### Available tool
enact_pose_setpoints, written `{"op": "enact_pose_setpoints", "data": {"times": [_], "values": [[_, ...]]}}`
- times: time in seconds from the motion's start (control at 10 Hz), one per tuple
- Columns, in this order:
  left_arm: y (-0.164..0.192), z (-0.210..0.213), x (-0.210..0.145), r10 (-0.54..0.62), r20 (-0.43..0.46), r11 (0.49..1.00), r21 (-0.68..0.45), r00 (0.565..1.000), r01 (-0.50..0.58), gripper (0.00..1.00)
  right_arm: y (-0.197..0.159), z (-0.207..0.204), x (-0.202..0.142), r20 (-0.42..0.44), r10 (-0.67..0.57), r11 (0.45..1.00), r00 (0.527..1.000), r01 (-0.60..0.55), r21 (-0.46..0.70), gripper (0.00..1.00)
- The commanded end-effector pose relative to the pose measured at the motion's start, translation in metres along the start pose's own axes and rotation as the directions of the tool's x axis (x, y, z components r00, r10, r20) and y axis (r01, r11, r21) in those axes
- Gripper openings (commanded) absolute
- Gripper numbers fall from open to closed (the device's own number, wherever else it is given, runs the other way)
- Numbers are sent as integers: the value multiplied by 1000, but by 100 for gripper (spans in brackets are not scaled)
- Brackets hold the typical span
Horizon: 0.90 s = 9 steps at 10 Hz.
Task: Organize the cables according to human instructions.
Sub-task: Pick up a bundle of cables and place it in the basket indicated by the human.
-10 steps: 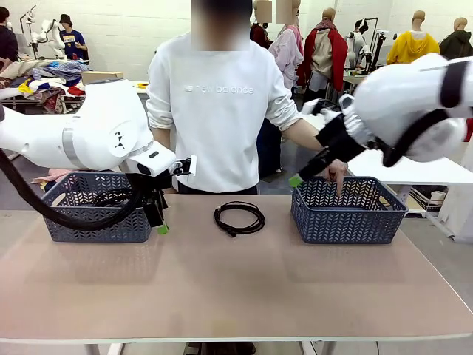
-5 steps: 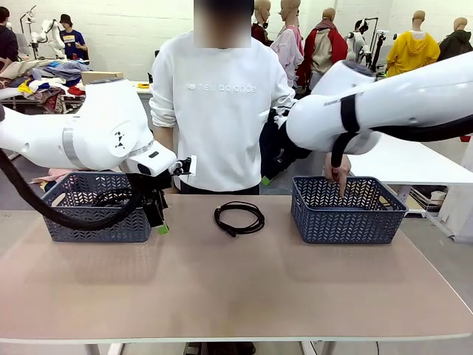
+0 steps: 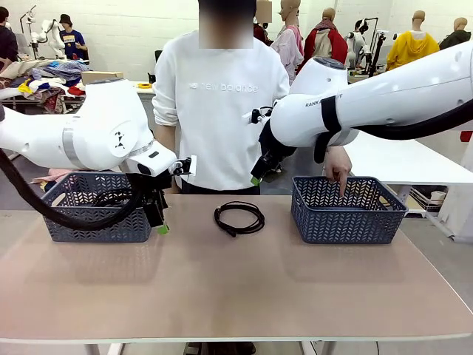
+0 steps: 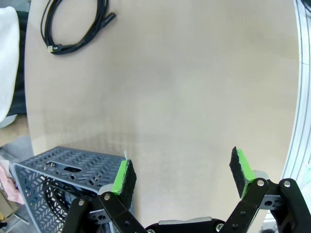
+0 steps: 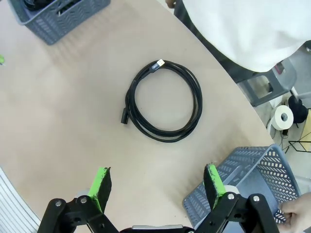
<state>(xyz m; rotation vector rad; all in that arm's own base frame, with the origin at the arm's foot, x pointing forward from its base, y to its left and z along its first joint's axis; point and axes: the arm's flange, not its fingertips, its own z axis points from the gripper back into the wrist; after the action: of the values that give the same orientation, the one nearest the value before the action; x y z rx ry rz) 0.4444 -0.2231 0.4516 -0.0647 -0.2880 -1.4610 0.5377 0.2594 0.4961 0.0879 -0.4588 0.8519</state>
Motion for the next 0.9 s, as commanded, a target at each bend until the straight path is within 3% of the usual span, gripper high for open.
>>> {"op": "enact_pose_setpoints", "data": {"times": [0.0,0.6,0.8], "values": [[0,1,-1,5,0,1000,4,1000,-5,100,-3,-3,-4,4,-5,1000,1000,5,-6,100],[0,1,-1,5,0,1000,4,1000,-5,100,-3,-4,-2,-6,-6,1000,1000,6,1,100],[0,1,-1,5,0,1000,4,1000,-5,100,5,-32,16,-62,-15,1000,998,15,5,100]]}}
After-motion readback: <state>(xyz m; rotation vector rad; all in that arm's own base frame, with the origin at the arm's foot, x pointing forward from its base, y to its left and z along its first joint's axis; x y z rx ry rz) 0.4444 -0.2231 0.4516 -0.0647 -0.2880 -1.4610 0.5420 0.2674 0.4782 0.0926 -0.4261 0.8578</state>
